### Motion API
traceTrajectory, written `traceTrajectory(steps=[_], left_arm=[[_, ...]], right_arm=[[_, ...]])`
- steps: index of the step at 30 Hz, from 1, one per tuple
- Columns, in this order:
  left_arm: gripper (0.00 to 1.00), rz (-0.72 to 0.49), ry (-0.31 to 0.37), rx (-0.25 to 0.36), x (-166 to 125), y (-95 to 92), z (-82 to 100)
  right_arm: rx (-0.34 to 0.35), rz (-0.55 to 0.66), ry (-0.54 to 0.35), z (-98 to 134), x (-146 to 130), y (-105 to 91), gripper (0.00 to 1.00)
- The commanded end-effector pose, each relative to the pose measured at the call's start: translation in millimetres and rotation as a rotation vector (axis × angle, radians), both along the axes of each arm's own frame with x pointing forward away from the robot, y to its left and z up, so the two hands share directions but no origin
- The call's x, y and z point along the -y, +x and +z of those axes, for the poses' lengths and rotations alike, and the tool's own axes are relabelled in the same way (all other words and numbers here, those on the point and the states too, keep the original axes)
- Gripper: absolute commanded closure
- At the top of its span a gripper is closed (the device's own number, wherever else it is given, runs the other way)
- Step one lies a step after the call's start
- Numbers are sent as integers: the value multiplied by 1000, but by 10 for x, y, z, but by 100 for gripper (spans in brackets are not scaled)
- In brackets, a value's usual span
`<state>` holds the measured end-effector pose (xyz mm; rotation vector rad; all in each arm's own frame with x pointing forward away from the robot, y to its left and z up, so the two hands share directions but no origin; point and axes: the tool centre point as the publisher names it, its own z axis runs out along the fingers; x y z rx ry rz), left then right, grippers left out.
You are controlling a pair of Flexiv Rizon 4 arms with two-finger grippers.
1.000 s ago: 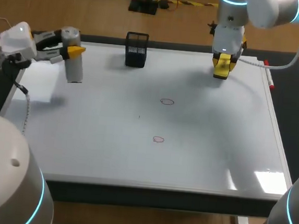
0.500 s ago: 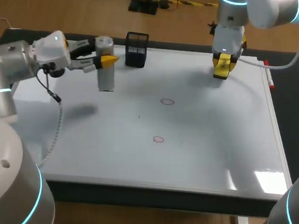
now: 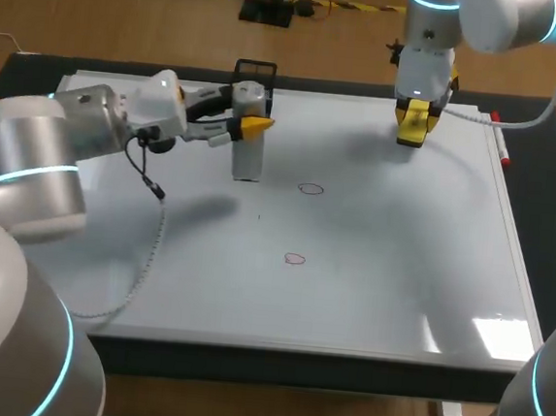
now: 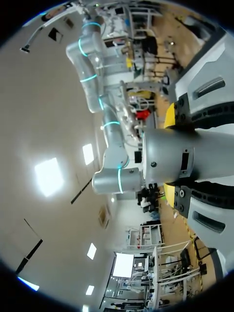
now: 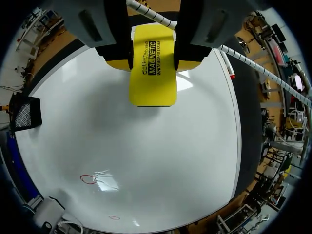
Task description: Pick up the inspection probe, press it on each red-marked spot on the whiteboard one by one, put down the probe, pick up the eraser, and wipe off all the red marks.
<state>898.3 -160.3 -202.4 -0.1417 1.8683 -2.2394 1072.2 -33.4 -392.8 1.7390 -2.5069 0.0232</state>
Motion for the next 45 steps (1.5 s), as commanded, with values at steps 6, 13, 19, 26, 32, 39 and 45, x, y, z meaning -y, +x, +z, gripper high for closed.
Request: traceTrajectory(steps=[6, 13, 19, 26, 32, 39, 45], left_arm=[[100, -44, -12, 1, 447, 145, -123], [100, -69, -9, 1, 693, 171, -212], [100, -83, -8, -2, 839, 227, -309], [100, -85, -8, -6, 949, 258, -376], [100, -87, -12, -11, 1008, 289, -443], [100, -101, -12, -10, 1114, 306, -499], [100, -102, 0, -1, 1144, 328, -531]], right_arm=[[-2, 2, -4, 10, 4, 12, 100], [-2, 2, -4, 10, 4, 12, 100], [-2, 2, -4, 10, 4, 12, 100], [-2, 2, -4, 10, 4, 12, 100], [-2, 2, -4, 10, 4, 12, 100], [-2, 2, -4, 10, 4, 12, 100], [-2, 2, -4, 10, 4, 12, 100]])
